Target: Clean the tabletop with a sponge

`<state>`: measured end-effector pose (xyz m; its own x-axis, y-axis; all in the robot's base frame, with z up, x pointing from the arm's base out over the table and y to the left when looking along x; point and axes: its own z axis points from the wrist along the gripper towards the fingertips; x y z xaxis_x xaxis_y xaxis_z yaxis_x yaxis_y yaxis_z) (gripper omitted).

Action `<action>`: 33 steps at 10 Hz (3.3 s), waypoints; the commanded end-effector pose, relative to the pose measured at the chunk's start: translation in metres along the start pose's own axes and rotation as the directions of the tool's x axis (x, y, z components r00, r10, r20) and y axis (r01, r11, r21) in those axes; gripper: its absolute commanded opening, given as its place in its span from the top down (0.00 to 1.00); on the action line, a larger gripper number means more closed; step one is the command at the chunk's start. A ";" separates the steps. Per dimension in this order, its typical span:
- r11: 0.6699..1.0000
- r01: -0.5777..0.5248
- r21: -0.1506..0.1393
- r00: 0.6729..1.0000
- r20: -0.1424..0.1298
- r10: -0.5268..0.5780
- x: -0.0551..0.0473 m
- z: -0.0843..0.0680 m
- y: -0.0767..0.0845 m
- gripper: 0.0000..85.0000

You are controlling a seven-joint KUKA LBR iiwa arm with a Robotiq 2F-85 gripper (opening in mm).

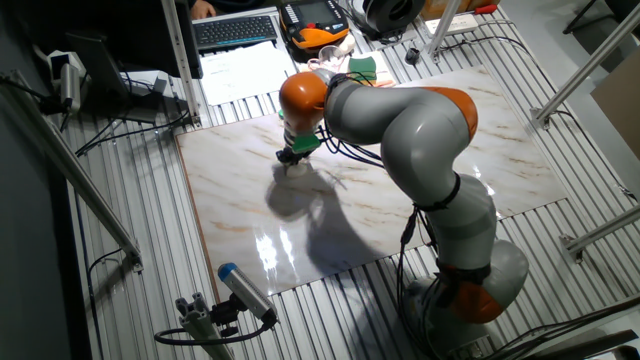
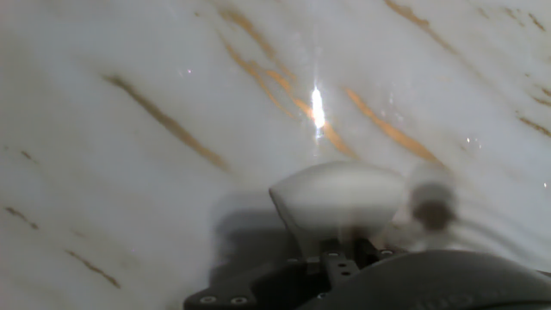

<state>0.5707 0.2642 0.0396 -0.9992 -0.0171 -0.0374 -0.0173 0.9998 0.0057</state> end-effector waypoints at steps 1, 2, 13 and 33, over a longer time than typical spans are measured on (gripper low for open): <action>1.000 -0.006 0.000 1.000 0.000 0.006 0.004 -0.002 0.003 1.00; 1.000 -0.007 0.001 1.000 0.000 0.007 0.009 -0.002 0.005 1.00; 1.000 0.016 -0.012 1.000 0.014 -0.016 0.019 0.004 -0.020 1.00; 0.999 0.049 0.019 0.999 0.002 -0.049 0.023 0.003 -0.040 1.00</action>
<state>0.5478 0.2231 0.0356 -0.9969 -0.0684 -0.0395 -0.0678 0.9976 -0.0155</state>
